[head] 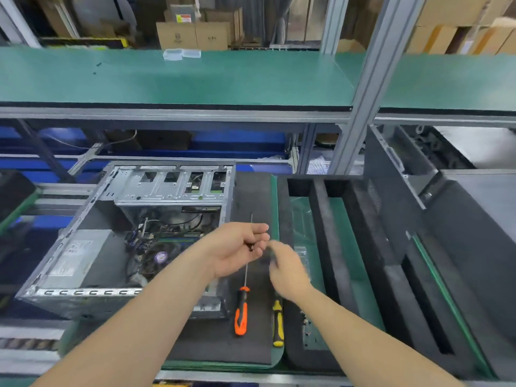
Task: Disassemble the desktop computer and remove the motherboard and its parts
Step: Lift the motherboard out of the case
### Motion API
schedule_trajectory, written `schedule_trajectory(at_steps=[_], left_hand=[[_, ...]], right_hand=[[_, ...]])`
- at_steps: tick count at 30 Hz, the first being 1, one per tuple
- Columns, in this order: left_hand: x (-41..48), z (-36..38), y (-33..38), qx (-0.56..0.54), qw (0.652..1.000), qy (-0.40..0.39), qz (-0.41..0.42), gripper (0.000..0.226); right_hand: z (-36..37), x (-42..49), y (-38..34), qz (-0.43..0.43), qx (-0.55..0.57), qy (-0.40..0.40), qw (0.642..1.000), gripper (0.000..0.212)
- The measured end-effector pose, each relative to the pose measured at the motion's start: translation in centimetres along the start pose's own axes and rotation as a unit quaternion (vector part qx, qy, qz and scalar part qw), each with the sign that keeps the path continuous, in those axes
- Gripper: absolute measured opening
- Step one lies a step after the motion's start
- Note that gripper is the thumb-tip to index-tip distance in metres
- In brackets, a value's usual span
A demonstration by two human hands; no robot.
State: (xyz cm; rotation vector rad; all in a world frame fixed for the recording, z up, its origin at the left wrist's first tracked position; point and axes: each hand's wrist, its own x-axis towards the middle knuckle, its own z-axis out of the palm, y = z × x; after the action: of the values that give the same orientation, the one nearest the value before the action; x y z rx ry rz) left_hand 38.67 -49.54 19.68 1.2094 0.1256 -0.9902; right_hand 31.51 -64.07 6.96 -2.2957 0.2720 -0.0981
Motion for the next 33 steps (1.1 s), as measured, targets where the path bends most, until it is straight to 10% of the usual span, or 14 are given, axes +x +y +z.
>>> schedule_trajectory(at_steps=[4, 10, 17, 20, 26, 33], left_hand=[[3.6, 4.8, -4.3, 0.095, 0.995, 0.008, 0.014, 0.025], [10.7, 8.8, -14.2, 0.198, 0.972, 0.087, -0.094, 0.028], [11.4, 11.3, -19.0, 0.185, 0.949, 0.112, -0.23, 0.026], [11.6, 11.1, -19.9, 0.089, 0.954, 0.126, -0.258, 0.04], [11.0, 10.5, -19.5, 0.027, 0.961, 0.132, -0.24, 0.061], [7.7, 11.4, -16.2, 0.127, 0.979, 0.04, -0.157, 0.033]], right_hand=[[-5.9, -0.8, 2.7, 0.236, 0.282, 0.063, 0.928, 0.027], [-7.6, -5.2, 7.2, 0.415, 0.475, -0.005, 0.776, 0.046], [-3.0, -6.6, 7.6, 0.487, 0.573, 0.081, 0.655, 0.052], [-1.5, -6.4, 7.7, 0.463, 0.666, 0.212, 0.545, 0.045], [-1.7, -7.1, 8.4, 0.521, 0.586, 0.079, 0.616, 0.04], [-3.7, -6.1, 5.7, 0.461, 0.487, 0.087, 0.737, 0.032]])
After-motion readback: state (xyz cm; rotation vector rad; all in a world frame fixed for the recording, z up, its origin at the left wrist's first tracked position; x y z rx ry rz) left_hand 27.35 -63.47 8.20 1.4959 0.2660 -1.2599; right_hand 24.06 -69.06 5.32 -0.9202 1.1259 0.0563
